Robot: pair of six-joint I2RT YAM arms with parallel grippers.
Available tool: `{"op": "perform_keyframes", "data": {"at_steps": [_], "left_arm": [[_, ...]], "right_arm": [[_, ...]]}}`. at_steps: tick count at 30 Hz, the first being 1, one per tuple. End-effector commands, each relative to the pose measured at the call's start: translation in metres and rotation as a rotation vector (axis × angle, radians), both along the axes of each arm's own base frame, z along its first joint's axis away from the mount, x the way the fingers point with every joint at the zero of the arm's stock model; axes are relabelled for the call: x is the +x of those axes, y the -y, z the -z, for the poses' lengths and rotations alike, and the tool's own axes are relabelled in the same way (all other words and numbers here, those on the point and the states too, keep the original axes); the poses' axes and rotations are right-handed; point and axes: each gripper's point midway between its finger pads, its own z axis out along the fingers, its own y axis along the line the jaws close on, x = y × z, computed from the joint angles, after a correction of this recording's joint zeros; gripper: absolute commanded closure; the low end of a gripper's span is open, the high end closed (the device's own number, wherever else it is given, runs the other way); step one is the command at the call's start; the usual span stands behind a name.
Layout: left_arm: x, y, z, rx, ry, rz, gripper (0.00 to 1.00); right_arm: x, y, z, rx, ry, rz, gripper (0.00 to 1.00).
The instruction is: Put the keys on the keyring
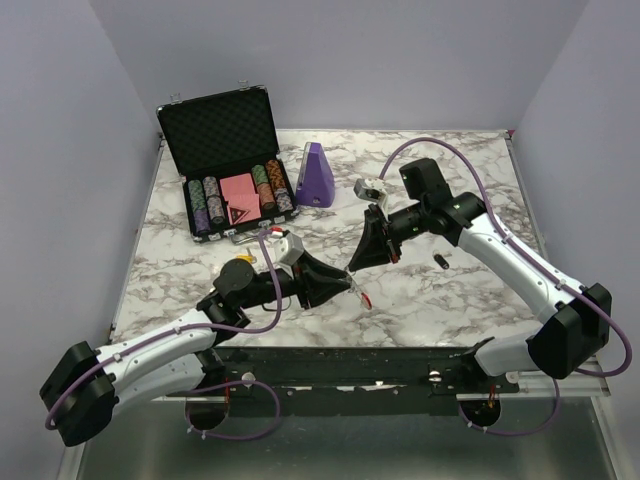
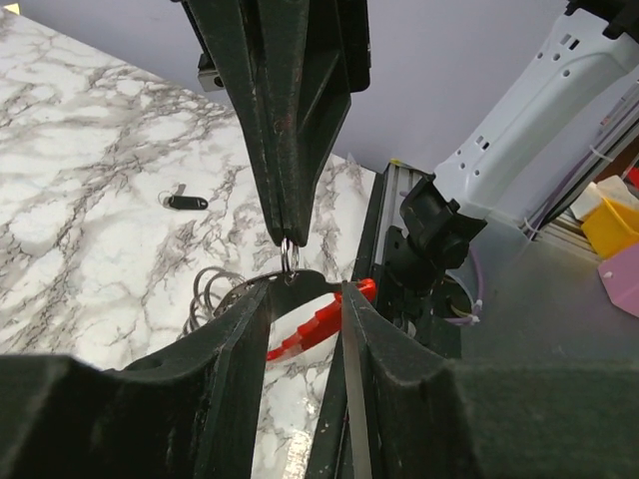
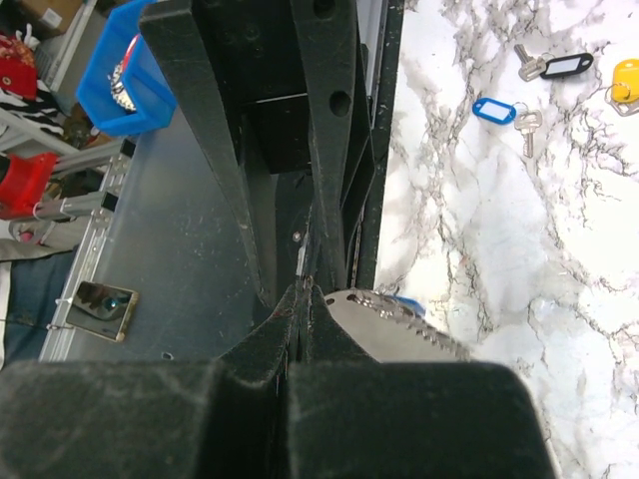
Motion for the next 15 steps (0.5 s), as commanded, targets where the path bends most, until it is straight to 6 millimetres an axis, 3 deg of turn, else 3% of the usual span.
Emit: {"op": "perform_keyframes", "data": {"at_steps": [1,15], "left_arm": [[0.010,0.001,-0.009,-0.018,-0.011,-0.040,0.58],[0.020,-0.003,-0.008,-0.020,-0.017,-0.107,0.63]], "right_arm": [[0.001,0.000,-0.002,0.007,0.006,0.006,1.00],[0.002,-0.001,-0.001,0.006,0.000,0.006,0.99]]}}
